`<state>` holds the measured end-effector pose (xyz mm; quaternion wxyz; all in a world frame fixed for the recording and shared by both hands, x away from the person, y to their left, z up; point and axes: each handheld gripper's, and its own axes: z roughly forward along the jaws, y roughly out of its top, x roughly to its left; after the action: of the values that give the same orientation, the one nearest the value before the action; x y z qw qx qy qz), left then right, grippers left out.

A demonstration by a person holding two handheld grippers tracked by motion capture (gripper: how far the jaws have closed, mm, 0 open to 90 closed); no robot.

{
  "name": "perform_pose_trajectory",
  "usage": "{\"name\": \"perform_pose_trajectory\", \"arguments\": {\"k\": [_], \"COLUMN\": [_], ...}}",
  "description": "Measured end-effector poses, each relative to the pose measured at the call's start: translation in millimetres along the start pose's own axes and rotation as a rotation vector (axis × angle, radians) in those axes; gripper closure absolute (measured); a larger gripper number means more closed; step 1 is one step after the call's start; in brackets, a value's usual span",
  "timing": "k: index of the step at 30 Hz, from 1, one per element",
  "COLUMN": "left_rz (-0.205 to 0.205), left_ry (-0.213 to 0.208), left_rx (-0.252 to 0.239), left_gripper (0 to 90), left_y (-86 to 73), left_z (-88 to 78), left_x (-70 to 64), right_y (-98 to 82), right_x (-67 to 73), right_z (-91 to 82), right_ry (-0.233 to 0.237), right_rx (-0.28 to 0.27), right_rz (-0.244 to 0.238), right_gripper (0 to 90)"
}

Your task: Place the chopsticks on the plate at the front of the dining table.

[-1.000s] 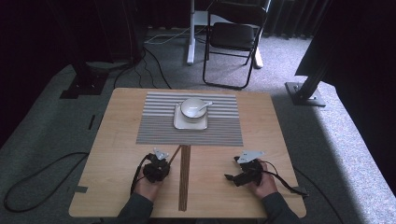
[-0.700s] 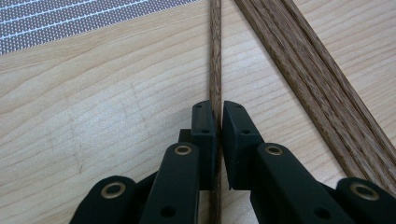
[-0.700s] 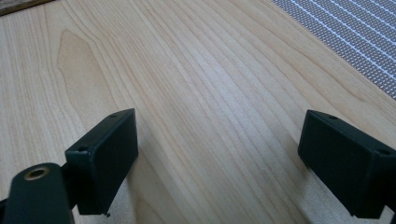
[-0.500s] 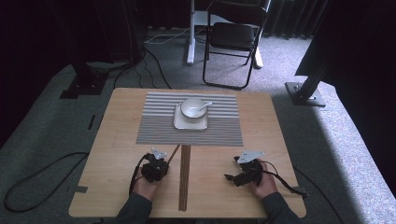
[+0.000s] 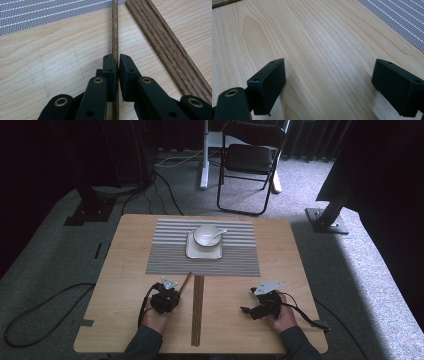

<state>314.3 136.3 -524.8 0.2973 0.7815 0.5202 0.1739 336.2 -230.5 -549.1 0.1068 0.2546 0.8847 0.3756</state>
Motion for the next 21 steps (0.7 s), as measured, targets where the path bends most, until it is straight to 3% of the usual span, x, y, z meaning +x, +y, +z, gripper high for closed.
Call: {"name": "perform_pose_trajectory", "arguments": {"k": [10,21], "left_rz": [-0.022,-0.085], "left_ry": [0.004,-0.015], "left_rx": [-0.015,-0.035], "left_gripper": [84.1,84.2], "left_y": [3.0,12.5], "left_z": [-1.8,-4.3], "left_x": [3.8,14.8], "right_y": [0.0,0.0], "right_x": [0.0,0.0], "right_z": [0.0,0.0], "right_ry": [0.000,0.000], "right_rx": [0.000,0.000], "right_rz": [0.000,0.000], "right_gripper": [11.5,11.5]}}
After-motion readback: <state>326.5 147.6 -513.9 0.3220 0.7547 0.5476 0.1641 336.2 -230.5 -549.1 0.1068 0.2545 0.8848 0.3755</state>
